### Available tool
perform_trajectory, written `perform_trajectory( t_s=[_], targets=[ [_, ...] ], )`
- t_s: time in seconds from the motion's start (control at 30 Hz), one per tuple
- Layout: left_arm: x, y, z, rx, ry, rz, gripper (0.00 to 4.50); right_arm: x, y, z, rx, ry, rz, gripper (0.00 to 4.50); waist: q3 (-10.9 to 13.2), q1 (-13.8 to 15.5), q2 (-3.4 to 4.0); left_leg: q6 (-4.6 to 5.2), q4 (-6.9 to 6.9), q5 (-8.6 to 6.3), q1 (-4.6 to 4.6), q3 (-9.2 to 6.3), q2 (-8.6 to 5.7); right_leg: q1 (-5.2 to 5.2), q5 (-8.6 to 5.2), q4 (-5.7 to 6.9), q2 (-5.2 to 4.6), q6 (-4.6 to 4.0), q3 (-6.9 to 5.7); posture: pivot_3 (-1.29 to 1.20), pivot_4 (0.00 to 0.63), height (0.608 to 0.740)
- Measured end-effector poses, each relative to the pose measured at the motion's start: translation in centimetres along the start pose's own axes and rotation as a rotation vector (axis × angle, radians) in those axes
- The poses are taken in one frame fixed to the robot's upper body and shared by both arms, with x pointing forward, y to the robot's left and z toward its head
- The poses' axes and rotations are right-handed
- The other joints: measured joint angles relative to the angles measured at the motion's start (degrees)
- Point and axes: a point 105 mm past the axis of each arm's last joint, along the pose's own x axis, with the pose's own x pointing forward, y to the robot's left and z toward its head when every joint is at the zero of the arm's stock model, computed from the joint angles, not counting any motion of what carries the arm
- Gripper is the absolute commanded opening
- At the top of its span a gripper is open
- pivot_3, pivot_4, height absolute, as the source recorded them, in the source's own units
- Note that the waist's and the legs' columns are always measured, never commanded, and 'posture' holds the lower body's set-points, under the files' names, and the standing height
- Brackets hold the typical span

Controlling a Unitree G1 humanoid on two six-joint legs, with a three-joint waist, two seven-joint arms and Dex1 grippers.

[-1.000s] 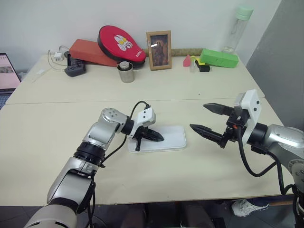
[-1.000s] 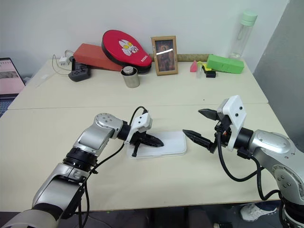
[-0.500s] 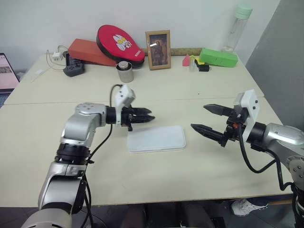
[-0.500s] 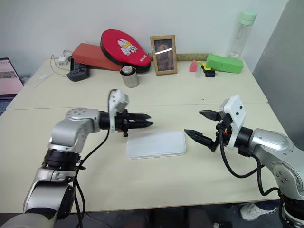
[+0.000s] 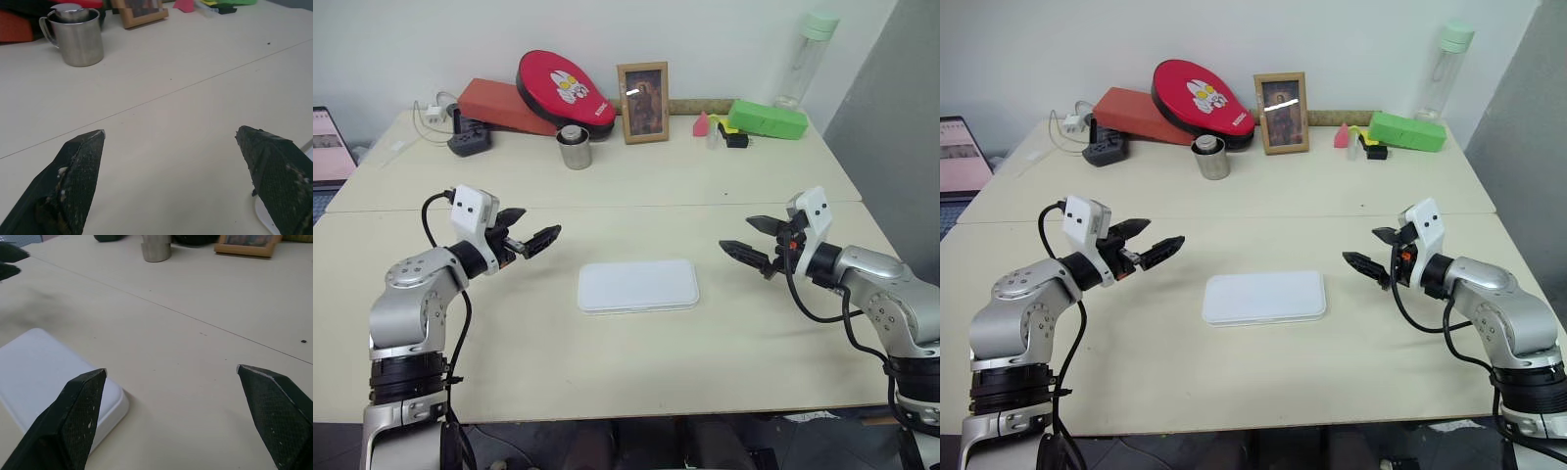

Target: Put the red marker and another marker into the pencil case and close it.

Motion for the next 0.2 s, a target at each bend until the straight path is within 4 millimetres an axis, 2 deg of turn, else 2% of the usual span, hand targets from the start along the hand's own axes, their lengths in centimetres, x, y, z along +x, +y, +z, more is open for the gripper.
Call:
perform_trajectory(
  t_s=[0.2],
  targets=[
    [-0.49,-0.26,-0.20,-0.005,-0.006,0.010,4.49,0.74,-0.95,-0.37,-0.003,-0.007,-0.045,4.50,0.00,0.00,0.00,0.00,-0.01,0.00,0.00,0.01,0.01,0.00,0.00,-0.01,0.00,0.00,0.00,0.00,0.150,0.740]
  ],
)
